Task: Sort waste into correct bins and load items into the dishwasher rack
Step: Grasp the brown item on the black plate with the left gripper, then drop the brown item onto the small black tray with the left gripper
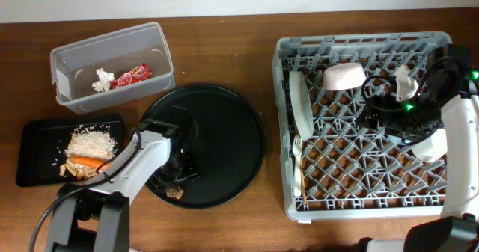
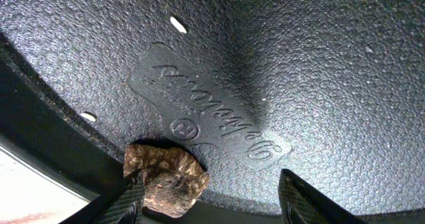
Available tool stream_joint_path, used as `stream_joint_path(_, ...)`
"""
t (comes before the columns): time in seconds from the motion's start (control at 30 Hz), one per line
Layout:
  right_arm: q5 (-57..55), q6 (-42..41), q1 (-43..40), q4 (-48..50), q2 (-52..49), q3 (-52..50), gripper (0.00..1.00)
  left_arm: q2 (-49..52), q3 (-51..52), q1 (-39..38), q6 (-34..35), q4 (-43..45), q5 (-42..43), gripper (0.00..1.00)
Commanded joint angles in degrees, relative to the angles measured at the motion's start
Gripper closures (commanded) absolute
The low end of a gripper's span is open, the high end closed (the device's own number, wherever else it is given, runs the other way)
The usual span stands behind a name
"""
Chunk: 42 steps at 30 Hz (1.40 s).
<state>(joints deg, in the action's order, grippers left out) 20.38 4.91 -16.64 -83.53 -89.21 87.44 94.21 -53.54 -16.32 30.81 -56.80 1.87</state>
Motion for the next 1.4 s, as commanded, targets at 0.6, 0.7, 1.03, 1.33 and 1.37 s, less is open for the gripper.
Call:
stream_joint_path(0.6, 0.1, 0.1, -0.2, 0.1, 0.0, 0.6, 0.19, -1.3, 5.9, 0.0, -0.5, 4.8, -6.0, 0.31)
stream_joint_path(0.7, 0.1, 0.1, -0.2, 0.1, 0.0, 0.6, 0.19, -1.3, 6.5, 0.0, -0.5, 5.6, -6.0, 0.38)
stream_joint_path(1.03, 0.1, 0.1, -0.2, 0.1, 0.0, 0.6, 0.19, -1.4, 6.1, 0.0, -0.5, 4.9, -4.0, 0.90)
stream_joint_path(1.33, 0.1, 0.1, -0.2, 0.2, 0.0, 0.6, 0.19, -7.5, -8.8, 16.0, -3.8, 0.6, -6.5, 0.92)
stream_joint_path(1.37, 0.1, 0.1, -0.2, 0.2, 0.0, 0.6, 0.19, -7.6, -9.3, 19.4, -3.8, 1.4, -6.9, 0.92)
